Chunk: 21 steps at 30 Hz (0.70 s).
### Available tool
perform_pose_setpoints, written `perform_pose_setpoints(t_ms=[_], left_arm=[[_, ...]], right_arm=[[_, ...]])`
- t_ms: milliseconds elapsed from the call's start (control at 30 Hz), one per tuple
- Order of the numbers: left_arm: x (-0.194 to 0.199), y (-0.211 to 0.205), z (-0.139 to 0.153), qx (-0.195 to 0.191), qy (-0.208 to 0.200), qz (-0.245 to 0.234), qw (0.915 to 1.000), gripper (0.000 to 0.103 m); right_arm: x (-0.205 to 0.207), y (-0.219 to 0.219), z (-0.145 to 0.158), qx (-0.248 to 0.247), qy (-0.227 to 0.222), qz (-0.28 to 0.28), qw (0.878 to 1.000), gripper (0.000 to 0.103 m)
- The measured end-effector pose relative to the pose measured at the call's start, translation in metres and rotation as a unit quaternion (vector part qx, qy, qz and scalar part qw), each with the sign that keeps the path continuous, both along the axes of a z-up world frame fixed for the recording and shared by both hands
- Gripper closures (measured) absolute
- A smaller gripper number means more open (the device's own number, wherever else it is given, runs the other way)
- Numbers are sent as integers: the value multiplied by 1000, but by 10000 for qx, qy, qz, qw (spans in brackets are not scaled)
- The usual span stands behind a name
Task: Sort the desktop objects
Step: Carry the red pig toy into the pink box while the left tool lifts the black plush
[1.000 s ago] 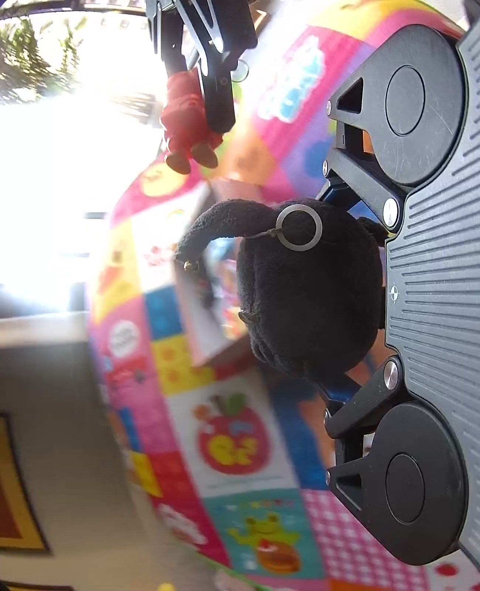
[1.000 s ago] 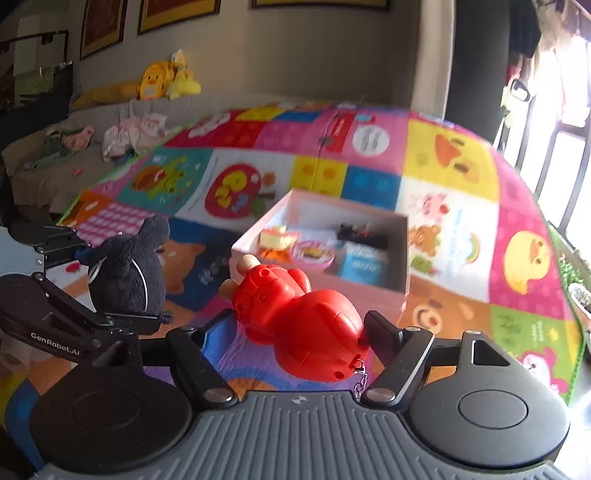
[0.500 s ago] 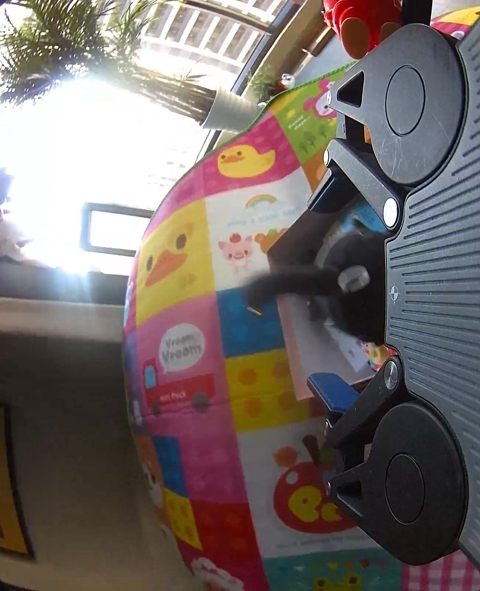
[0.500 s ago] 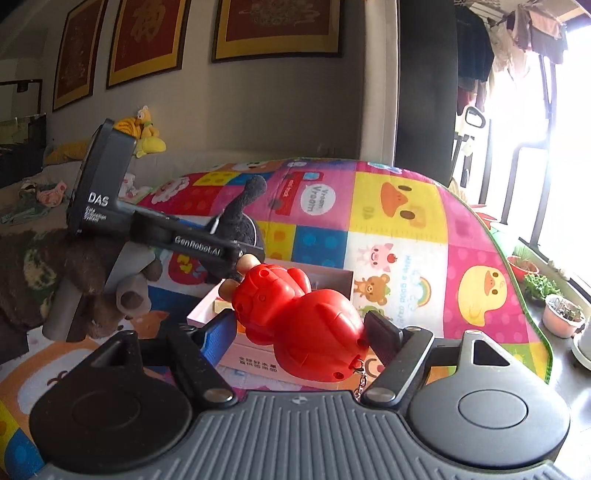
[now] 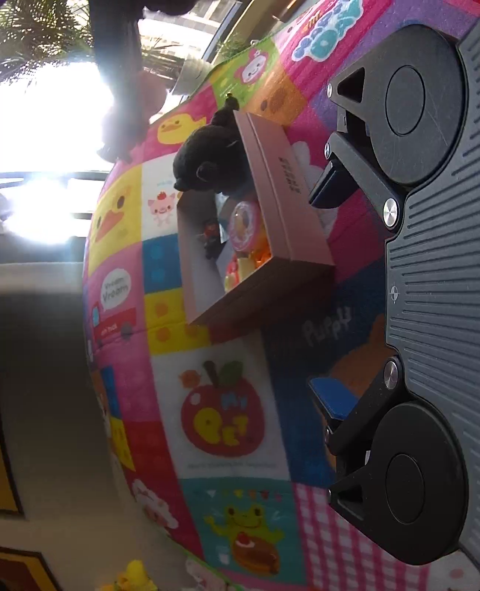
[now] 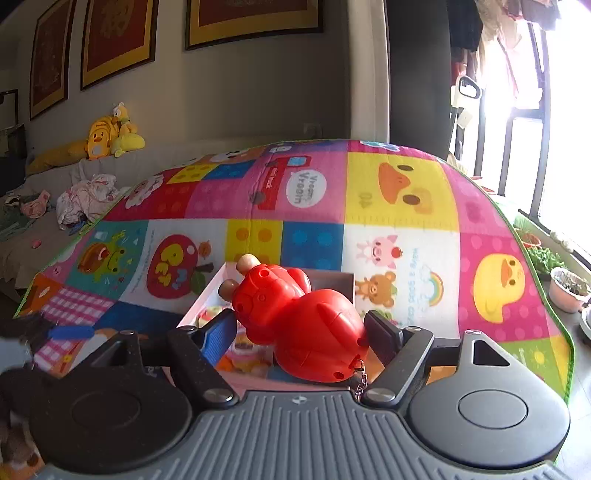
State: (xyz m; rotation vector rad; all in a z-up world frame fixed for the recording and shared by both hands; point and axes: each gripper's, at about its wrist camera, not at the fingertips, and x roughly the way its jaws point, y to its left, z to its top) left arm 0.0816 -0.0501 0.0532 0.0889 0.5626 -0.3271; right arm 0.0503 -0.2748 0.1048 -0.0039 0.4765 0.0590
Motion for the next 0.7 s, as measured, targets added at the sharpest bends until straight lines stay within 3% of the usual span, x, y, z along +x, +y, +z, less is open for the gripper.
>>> perform_pose_setpoints(t_ms=[167,300,400,467,567,700], left_arm=[[2,9,-5,-183,127,-6,9998,2],[3,22,-6,-384,211,166,9989,2],[1,31,-7,-470,200,252,9984,1],[1,31,-8,-499,190,233,9983,1],[2,28,-8,-585,205,163,9979,1],[1,26,-8,-611,233,116,9978,1]], right_arm=[[80,16,5,43,-15,-122,9999,27],[122,26,-7,169,379,16,9991,22],[117,30,-17,-4,496,74,9987,20],[108,32,-26,-436,580,16,9974,16],[96,32,-45,-960,955,-93,9907,16],[88,24,-70,-1226,1418,-253,9820,17]])
